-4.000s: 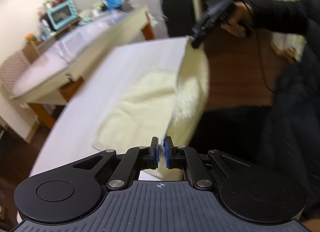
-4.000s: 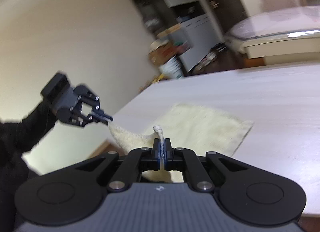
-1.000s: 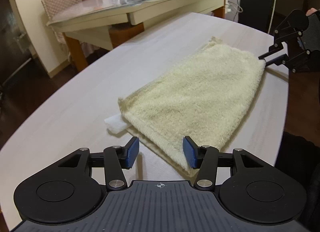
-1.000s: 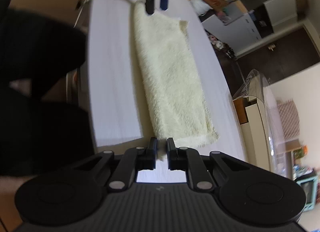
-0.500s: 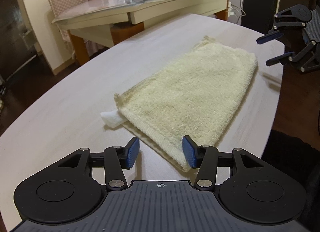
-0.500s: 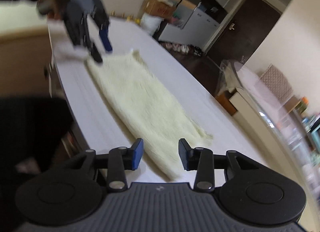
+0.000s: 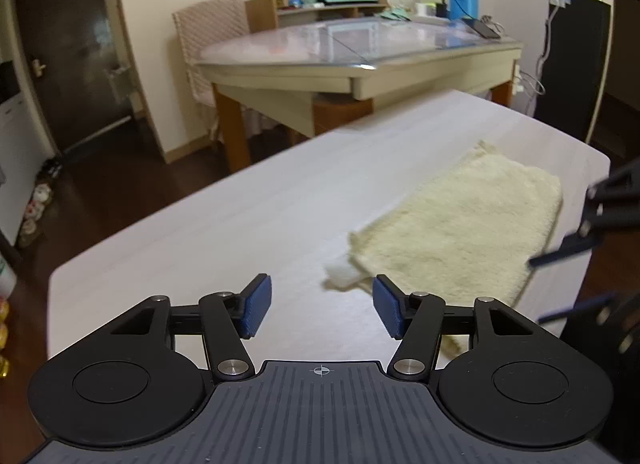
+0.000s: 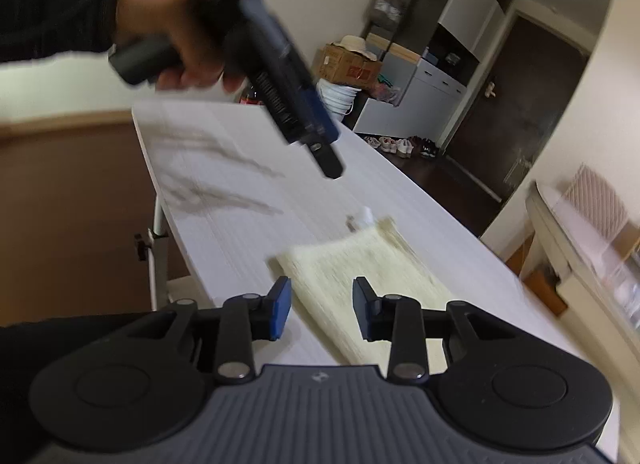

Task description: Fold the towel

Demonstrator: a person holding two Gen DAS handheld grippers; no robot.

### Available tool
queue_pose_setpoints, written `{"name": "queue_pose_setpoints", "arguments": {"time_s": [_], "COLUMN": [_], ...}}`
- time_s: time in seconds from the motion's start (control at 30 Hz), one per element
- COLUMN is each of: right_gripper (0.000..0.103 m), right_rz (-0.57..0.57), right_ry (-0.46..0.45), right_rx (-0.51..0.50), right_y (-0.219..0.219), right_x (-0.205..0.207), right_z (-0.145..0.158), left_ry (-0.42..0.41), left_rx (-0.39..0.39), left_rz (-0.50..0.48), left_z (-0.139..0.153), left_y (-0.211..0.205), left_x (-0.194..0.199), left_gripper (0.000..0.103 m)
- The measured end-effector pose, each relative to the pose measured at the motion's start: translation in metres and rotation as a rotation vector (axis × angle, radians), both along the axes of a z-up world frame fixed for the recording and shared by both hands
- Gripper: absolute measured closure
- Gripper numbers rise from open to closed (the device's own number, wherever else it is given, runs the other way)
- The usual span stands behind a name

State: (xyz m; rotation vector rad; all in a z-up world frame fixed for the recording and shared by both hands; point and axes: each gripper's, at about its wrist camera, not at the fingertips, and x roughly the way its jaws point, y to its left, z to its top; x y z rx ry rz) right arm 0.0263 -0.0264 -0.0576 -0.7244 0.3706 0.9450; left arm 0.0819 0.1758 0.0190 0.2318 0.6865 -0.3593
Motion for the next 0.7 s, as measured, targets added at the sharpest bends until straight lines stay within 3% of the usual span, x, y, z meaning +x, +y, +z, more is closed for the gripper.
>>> {"name": "queue_pose_setpoints", "arguments": {"time_s": [0.27,0.37,0.4,0.53,0.7], "right_gripper": [0.072,0.077,0.087,0.094,0.094], "right_rz": [0.028,0.031,0.035,0.030,-0.004], "right_ry": [-0.132,-0.176,-0.178,-0.122,0.108], "right_rx": [-0.169,-0.217,-0.225,-0.157,0.038], "right_y": [0.047,0.057,0.060,0.055,0.025], "right_x": [-0.001,-0.001,-0.001,0.010,0.041], "right_z": [-0.023,-0.029,-0.030,-0.022,0.018], "left_ry": [-0.018,-0.030,-0.035,-0.085,-0.190], "left_rx": [-0.040,-0.051,-0.051,0.000,0.176], "left_rz": [-0.025,-0.042,-0.052,-0.183,-0.409], "left_z": [-0.004,-0.006,-0.007,-0.011,-0.024], "left_y": [0.020,0.027,0.027,0.018,-0.010], "left_x": [-0.011,-0.010,-0.011,-0.022,-0.034], "left_gripper": [0.027,0.025,0.025,0.025,0.025]}}
